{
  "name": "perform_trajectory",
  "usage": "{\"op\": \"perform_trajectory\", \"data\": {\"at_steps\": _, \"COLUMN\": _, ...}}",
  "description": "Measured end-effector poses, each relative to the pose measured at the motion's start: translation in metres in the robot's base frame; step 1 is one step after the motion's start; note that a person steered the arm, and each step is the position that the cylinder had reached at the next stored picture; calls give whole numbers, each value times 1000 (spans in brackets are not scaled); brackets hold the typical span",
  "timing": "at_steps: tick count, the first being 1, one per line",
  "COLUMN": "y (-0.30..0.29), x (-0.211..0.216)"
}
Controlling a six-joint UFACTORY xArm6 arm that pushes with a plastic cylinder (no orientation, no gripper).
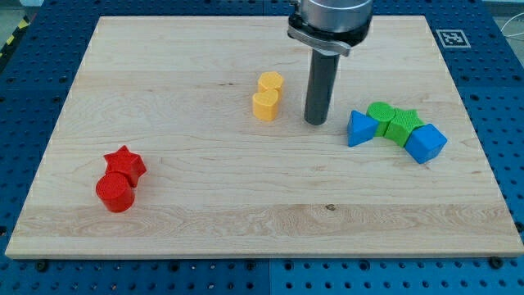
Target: Push the blue triangle to the green star
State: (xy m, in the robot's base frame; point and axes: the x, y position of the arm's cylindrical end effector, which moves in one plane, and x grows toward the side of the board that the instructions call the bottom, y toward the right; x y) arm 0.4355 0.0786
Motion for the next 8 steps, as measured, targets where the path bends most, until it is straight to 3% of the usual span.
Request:
{"op": "perform_trajectory", "data": {"at_steps": 3, "y": 51, "x": 32}}
{"op": "perform_trajectory", "data": {"at_steps": 6, "y": 47, "x": 67}}
{"op": "perform_trajectory", "data": {"at_steps": 8, "y": 58, "x": 66}}
